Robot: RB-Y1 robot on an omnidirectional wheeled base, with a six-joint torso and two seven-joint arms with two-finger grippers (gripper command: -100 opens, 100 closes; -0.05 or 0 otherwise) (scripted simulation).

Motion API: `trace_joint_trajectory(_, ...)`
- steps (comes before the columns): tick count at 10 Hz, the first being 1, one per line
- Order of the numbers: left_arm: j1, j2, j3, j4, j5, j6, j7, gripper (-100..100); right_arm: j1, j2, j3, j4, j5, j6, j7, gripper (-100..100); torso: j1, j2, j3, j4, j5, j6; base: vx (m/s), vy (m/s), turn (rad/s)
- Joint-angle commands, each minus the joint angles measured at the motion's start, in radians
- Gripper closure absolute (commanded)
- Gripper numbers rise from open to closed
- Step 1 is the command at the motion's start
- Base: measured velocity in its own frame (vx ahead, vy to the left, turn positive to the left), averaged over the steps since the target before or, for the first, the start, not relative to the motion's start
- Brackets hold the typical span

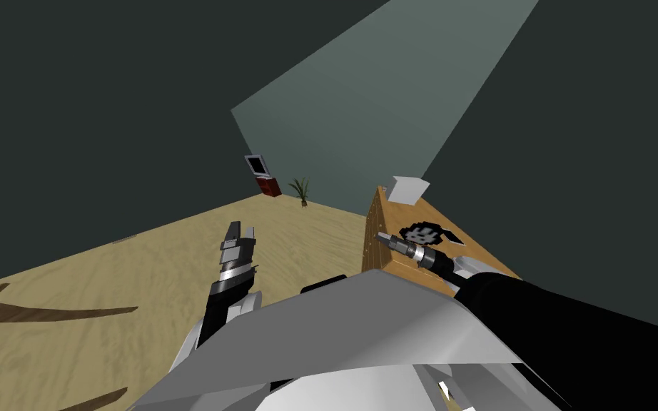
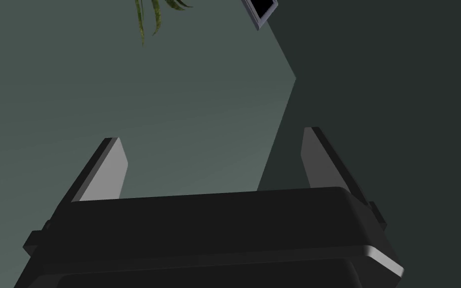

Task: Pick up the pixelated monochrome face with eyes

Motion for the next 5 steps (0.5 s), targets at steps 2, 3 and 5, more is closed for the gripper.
trace_joint_trajectory(2,0.000,0.000,0.000,0.000,0.000,0.000,0.000,0,0.025,-0.069,-0.034,0.029,0.053,-0.030,-0.022,-100,0.000,0.000,0.000,0.000,0.000,0.000,0.064,0.040,0.091)
trace_joint_trajectory(3,0.000,0.000,0.000,0.000,0.000,0.000,0.000,0,0.044,-0.103,-0.065,0.058,0.096,-0.058,-0.041,-100,0.000,0.000,0.000,0.000,0.000,0.000,0.056,0.017,0.096)
trace_joint_trajectory(5,0.000,0.000,0.000,0.000,0.000,0.000,0.000,0,0.062,-0.160,-0.096,0.087,0.142,-0.086,-0.061,-100,-0.002,0.001,0.000,0.000,0.000,0.000,0.052,0.017,0.094)
